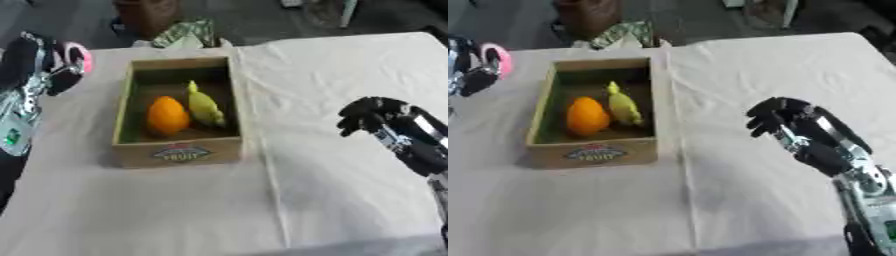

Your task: Pick up objects on the table and place them in the box.

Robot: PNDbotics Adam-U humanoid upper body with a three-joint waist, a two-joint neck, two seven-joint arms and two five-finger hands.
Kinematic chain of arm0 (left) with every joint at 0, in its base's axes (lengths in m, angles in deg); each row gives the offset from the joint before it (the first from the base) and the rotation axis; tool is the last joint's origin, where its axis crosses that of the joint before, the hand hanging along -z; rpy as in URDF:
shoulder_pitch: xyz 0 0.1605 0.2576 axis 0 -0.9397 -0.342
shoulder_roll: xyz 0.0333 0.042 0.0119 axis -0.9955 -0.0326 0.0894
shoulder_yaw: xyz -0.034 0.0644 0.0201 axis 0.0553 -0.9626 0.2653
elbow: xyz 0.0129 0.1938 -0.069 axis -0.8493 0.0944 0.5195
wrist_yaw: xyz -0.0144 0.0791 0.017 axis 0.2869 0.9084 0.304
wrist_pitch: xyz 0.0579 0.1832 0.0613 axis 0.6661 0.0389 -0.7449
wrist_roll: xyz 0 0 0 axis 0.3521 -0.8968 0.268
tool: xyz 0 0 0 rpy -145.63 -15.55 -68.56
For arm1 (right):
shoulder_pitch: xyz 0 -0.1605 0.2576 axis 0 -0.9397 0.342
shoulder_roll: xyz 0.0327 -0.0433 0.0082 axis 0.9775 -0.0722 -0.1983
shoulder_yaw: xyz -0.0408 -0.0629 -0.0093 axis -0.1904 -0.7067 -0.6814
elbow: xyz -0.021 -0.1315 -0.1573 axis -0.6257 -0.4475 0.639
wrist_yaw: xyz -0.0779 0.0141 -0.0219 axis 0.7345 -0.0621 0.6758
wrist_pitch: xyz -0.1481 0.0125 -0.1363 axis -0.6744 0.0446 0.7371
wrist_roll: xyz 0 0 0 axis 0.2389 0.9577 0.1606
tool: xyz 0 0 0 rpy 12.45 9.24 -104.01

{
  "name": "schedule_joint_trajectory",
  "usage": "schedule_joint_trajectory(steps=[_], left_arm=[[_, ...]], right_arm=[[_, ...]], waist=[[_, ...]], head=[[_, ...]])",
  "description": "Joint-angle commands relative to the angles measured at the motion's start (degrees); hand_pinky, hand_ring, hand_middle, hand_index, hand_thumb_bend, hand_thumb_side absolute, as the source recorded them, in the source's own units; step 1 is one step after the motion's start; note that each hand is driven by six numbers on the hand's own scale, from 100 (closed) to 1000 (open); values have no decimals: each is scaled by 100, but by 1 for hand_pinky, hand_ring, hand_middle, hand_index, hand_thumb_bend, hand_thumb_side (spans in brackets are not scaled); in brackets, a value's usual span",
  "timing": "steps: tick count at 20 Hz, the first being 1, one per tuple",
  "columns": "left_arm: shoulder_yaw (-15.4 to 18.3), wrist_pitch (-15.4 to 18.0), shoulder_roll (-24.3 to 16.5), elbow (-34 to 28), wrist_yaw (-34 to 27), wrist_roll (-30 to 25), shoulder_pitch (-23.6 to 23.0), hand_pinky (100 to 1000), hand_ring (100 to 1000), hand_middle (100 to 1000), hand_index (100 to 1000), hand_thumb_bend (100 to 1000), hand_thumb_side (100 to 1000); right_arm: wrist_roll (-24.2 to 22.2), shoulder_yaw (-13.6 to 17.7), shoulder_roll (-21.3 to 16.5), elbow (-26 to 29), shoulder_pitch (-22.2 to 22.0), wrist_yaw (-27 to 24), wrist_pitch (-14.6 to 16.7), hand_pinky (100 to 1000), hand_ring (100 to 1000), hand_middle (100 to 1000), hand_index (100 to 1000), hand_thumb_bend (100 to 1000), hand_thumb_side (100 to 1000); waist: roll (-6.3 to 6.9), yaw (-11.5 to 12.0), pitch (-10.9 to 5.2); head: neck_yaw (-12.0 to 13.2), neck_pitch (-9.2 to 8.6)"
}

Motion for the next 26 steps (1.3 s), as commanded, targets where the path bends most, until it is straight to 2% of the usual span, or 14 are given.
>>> schedule_joint_trajectory(steps=[1,4,7,9,12,14,16,17,19,20,21,22,23,26], left_arm=[[-366,263,-99,-608,-326,-247,198,422,308,242,463,100,345],[-778,513,-7,-954,-612,-541,249,439,324,259,478,100,330],[-1234,810,199,-983,-620,-849,310,455,340,276,493,100,310],[-1391,1002,329,-843,-514,-1042,325,471,366,303,517,100,293],[-1440,1206,497,-564,-301,-1322,306,513,450,400,584,100,239],[-1369,1247,551,-441,-233,-1537,265,551,504,470,645,100,301],[-1239,1202,549,-441,-281,-1757,225,568,530,498,673,100,399],[-1169,1158,532,-482,-334,-1850,209,584,553,520,694,100,499],[-1037,1041,463,-625,-473,-1920,151,621,602,572,732,264,723],[-984,973,426,-719,-548,-1913,119,635,619,590,745,307,775],[-937,905,393,-811,-630,-1886,93,661,645,615,763,341,829],[-883,837,353,-918,-714,-1839,63,682,675,648,769,311,979],[-812,772,312,-1037,-799,-1779,27,686,683,658,770,388,894],[-621,568,196,-1448,-1077,-1575,-109,683,687,668,769,361,931]], right_arm=[[-15,5,-76,54,74,-23,-7,617,664,673,714,100,514],[-37,-16,-70,56,80,-36,-10,617,664,674,714,100,515],[-63,-39,-57,59,92,-48,-12,617,664,675,714,100,515],[-74,-46,-49,59,95,-54,-12,617,664,675,714,100,516],[-78,-45,-40,57,96,-54,-13,617,663,675,714,100,517],[-77,-40,-42,56,92,-48,-12,617,663,675,714,100,518],[-66,-27,-44,51,79,-37,-13,616,663,674,714,100,519],[-61,-22,-43,49,75,-32,-15,616,663,674,714,100,519],[-63,-23,-41,49,77,-27,-19,616,663,674,714,100,519],[-60,-18,-39,48,76,-28,-22,616,663,674,714,100,519],[-56,-14,-37,47,74,-28,-27,616,663,674,714,100,519],[-57,-15,-40,47,74,-27,-30,616,663,674,714,100,519],[-62,-19,-44,49,76,-28,-31,616,663,674,714,100,519],[-57,-11,-46,43,73,-25,-41,616,662,674,714,100,520]], waist=[[0,-34,-110],[-6,-69,-114],[-13,-105,-114],[-20,-127,-113],[-26,-153,-106],[-23,-158,-101],[-19,-151,-98],[-16,-146,-98],[-2,-133,-104],[0,-124,-106],[1,-112,-108],[4,-96,-111],[11,-80,-115],[23,-41,-118]], head=[[24,1],[50,1],[85,0],[90,-2],[92,-7],[85,-4],[64,-1],[58,1],[56,-6],[43,-16],[31,-21],[25,-22],[27,-23],[7,-34]])
